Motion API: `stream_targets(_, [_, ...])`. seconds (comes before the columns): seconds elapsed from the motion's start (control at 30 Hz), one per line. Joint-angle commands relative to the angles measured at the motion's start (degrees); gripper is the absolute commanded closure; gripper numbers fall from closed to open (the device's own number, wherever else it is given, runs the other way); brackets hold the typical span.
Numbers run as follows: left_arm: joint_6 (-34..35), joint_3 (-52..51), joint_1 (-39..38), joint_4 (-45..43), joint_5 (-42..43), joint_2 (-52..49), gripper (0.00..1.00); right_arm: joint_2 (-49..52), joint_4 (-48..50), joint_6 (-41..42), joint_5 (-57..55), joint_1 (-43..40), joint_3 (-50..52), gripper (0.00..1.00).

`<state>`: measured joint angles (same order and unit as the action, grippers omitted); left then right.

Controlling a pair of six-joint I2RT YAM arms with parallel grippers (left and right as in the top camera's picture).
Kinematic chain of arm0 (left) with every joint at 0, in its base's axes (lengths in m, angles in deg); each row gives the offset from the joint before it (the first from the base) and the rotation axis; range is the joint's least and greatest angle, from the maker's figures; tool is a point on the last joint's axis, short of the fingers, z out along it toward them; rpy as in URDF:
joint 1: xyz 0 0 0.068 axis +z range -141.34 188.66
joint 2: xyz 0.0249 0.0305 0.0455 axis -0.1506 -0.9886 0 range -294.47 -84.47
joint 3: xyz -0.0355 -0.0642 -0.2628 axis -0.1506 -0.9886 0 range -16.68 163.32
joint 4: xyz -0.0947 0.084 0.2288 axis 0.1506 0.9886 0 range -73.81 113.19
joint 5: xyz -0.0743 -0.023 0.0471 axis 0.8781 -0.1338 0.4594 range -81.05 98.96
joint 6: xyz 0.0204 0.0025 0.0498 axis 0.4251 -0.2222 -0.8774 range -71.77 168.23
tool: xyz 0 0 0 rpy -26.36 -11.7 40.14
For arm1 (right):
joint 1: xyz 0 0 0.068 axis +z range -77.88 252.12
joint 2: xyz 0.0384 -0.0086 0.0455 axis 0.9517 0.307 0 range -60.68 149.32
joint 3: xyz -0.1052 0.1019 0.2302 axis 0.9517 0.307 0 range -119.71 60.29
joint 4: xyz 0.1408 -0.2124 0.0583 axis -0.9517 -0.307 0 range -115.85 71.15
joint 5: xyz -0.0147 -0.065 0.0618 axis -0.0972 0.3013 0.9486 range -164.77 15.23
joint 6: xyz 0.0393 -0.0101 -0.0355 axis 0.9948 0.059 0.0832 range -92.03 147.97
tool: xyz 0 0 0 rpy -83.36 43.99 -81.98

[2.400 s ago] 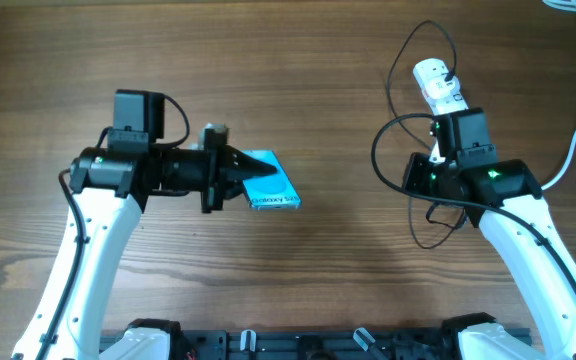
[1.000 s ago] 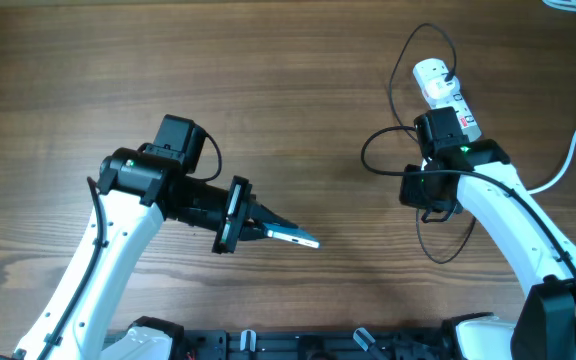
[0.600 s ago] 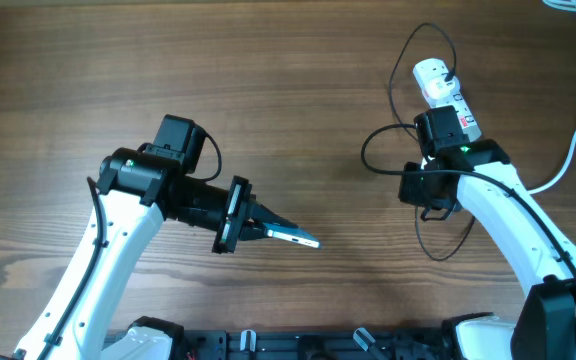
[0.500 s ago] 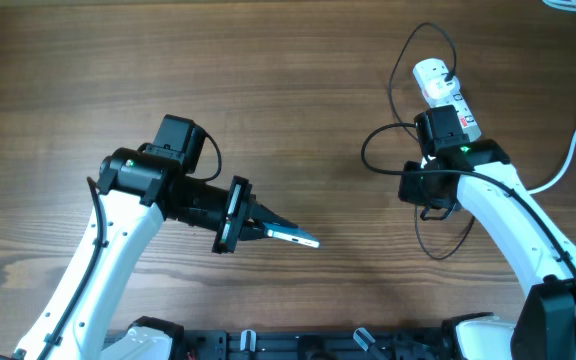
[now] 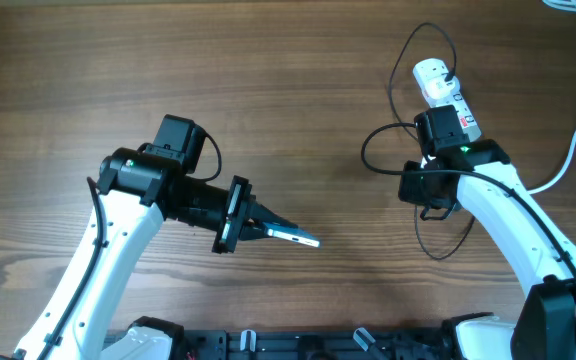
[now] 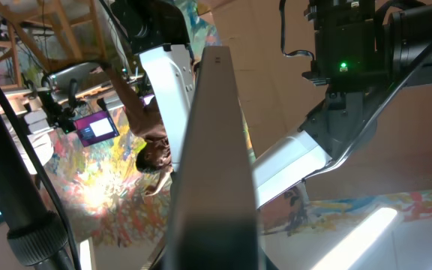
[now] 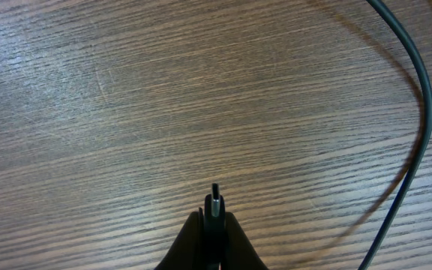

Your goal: Plug charger to phone and switch on socket

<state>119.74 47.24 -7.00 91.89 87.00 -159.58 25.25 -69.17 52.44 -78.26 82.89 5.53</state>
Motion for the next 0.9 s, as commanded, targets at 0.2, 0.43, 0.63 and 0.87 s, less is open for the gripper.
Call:
stream_targets(0.2, [0.94, 0.94, -0.26, 0.2, 2.62, 0.31, 0.96, 0.55, 0.17, 1.03, -0.55, -0.24, 0.13, 0.95])
stream_targets(0.43, [0.76, 0.94, -0.26, 0.0, 2.62, 0.31, 0.96, 0.55, 0.17, 1.05, -0.52, -0.24, 0.13, 0.95])
stream_targets(0.63, [0.79, 0.94, -0.26, -0.26, 2.62, 0.31, 0.96, 0.55, 0.15, 1.14, -0.52, -0.24, 0.13, 0.95])
stream_targets(0.87, [0.79, 0.94, -0.26, -0.31, 1.73, 0.31, 0.96, 0.55, 0.31, 1.18, -0.52, -0.24, 0.13, 0.95])
